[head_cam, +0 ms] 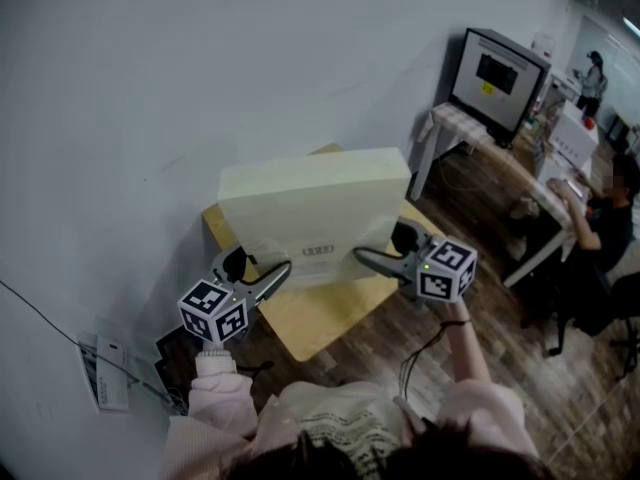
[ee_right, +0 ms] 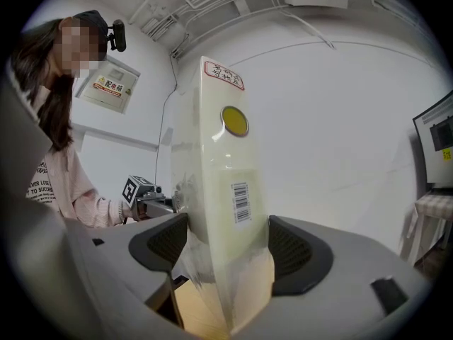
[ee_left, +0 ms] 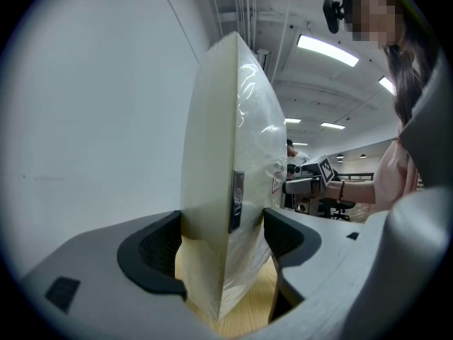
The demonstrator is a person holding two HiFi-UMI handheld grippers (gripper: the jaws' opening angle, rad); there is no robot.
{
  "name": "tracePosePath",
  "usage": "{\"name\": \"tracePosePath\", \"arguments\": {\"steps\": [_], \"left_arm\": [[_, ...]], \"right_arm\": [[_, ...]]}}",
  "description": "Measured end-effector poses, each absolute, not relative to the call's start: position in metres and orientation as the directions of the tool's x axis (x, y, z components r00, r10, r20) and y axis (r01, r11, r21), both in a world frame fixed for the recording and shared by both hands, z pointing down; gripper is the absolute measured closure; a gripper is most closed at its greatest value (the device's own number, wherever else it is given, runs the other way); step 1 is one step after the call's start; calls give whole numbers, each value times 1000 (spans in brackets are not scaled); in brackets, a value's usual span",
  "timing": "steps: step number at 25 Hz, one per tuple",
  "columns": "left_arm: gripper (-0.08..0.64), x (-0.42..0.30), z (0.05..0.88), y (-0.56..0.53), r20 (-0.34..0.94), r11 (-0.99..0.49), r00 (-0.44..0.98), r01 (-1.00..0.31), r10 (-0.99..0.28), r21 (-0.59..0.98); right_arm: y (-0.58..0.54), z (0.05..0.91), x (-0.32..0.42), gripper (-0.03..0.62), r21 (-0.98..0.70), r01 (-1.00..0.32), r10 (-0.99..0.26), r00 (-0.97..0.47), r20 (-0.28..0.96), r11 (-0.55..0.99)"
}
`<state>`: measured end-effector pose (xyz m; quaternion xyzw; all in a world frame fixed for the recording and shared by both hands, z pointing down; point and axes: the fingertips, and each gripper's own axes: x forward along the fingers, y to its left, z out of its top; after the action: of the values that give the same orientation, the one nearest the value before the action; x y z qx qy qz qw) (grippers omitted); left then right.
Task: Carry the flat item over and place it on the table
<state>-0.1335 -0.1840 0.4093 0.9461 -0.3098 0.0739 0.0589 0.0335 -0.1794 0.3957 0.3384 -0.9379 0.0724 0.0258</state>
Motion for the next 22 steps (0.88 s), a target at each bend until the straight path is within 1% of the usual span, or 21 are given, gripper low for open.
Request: {"name": "tracePosePath", "arguments": {"steps": [10, 22], "left_arm": [[195, -122, 420, -211, 192, -793, 788, -606, -585, 68], [193, -108, 436, -247, 209, -746, 747, -658, -631, 102]], "right_arm": [[-208, 409, 44, 224, -130, -628, -617, -778, 118, 767], [-256, 421, 59, 224, -133, -576, -560, -816, 140, 806]]}}
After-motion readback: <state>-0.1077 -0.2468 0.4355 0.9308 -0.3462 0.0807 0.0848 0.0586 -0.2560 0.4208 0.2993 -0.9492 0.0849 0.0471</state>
